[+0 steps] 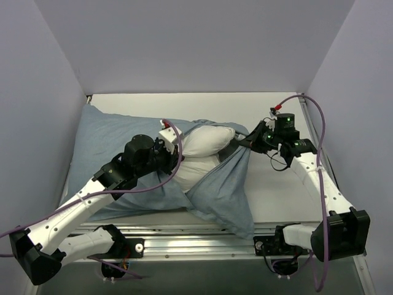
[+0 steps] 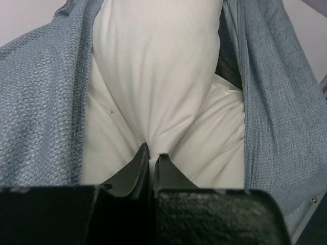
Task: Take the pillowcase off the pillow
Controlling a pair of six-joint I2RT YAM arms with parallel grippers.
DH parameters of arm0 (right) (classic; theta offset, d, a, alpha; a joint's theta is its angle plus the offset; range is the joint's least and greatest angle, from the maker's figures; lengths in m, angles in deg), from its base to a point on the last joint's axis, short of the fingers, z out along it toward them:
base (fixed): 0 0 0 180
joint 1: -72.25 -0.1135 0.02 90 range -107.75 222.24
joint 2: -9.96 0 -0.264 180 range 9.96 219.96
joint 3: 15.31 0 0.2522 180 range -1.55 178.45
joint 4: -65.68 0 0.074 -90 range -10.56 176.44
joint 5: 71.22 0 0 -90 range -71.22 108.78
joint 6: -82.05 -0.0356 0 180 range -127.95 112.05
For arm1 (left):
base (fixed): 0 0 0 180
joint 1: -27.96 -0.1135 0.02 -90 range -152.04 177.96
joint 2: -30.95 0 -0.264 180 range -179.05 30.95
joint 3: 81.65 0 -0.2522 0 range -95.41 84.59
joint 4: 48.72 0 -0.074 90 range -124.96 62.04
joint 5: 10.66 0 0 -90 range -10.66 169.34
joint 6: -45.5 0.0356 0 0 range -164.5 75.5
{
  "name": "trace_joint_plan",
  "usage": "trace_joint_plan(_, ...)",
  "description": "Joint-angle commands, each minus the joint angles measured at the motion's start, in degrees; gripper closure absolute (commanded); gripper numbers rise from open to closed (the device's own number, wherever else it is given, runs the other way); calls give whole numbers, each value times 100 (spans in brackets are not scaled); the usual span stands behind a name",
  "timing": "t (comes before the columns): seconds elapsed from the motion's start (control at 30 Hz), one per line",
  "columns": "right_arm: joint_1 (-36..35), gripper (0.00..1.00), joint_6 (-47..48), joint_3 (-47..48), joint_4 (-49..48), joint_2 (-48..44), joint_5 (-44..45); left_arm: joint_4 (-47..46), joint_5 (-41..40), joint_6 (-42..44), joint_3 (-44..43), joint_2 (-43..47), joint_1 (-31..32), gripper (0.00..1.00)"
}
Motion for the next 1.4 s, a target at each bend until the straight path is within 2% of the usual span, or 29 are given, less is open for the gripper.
trace_joint_plan(0.0,173,100,374,-396,-875,-39,2063,401,-774,-222,-562,-31,-231,98)
trace_joint_plan(0.17,-409,97,391,-960,-1147,-65,1879,-927,-862,-652,-1248,-943,-222,98)
trace_joint_plan(0.3,-734,93,444,-1233,-1314,-82,1668,-1823,-1396,-864,-1836,-1683,-222,98)
trace_joint_plan(0.43,-1068,90,681,-1233,-1121,-214,1825,-2518,-1889,-891,-2337,-2439,-239,98)
trace_joint_plan(0.67,-1525,90,858,-1435,-1155,-513,1870,-2686,-1795,-697,-3163,-3660,-327,98)
trace_joint_plan(0.8,-2017,90,559,-1838,-1602,-513,2010,-2695,-1443,-706,-3490,-3943,-292,98)
trace_joint_plan(0.9,-2123,87,304,-2006,-1788,-469,2168,-2660,-1407,-609,-3473,-4014,-283,98)
trace_joint_plan(0.97,-2150,81,260,-1989,-1754,-548,2317,-2537,-1460,-583,-3376,-3918,-283,98)
trace_joint_plan(1.1,-2167,68,382,-1542,-1115,-838,3255,-2493,-1573,-635,-2675,-3549,-222,98)
trace_joint_plan(1.2,-2237,55,488,-927,-683,-821,3644,-2397,-1705,-653,-2401,-3337,-143,98)
trace_joint_plan(1.23,-2264,46,497,-786,-612,-786,3793,-2396,-1758,-688,-2270,-3276,-125,98)
trace_joint_plan(1.37,-2623,30,400,-110,-427,-496,4048,-2352,-1785,-767,-2163,-3284,-116,98)
